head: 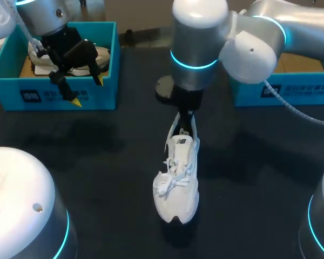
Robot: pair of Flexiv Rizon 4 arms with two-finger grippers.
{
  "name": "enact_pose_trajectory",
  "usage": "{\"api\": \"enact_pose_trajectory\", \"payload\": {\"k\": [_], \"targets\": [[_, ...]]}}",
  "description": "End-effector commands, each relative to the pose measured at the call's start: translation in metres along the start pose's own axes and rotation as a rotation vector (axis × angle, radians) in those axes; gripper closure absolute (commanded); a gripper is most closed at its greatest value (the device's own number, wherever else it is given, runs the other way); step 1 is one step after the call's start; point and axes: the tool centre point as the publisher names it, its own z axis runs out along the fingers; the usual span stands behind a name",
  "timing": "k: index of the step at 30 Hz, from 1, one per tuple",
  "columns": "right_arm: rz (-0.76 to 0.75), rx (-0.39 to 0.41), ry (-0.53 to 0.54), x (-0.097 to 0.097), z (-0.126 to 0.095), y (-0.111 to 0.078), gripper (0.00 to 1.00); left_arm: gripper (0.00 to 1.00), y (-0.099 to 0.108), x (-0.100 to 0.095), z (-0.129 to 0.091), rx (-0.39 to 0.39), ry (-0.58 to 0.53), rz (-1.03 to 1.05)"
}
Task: Take the shoe out of the shoebox, open the shoe tongue, remove and reinsert the insole, then place the shoe into the shoebox
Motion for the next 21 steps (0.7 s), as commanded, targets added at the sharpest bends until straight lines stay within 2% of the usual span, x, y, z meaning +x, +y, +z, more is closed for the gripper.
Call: {"api": "enact_pose_trajectory", "payload": {"k": [1, 5, 7, 13, 15, 19, 21], "targets": [[-0.001, -0.005, 0.002, 0.0, -0.001, -0.001, 1.0, 0.0, 0.0, 0.001, 0.0, -0.002, 0.0, 0.0], [0.037, -0.018, -0.006, 0.001, -0.005, -0.005, 1.0, 0.0, 0.0, 0.001, 0.0, -0.002, 0.0, 0.0], [0.027, 0.012, -0.05, -0.01, -0.021, -0.02, 1.0, 0.0, 0.0, 0.001, 0.0, -0.002, 0.0, 0.0], [-0.111, 0.109, -0.026, -0.052, -0.059, -0.065, 1.0, 0.0, 0.0, 0.001, 0.0, -0.002, 0.0, 0.0], [-0.175, 0.105, -0.051, -0.063, -0.073, -0.08, 1.0, 0.0, 0.0, 0.001, 0.0, -0.002, 0.0, 0.0], [-0.206, 0.124, -0.064, -0.085, -0.096, -0.106, 1.0, 0.0, 0.0, 0.001, 0.0, -0.002, 0.0, 0.0], [-0.225, 0.097, -0.092, -0.094, -0.104, -0.118, 1.0, 0.0, 0.0, 0.001, 0.0, -0.002, 0.0, 0.0]]}}
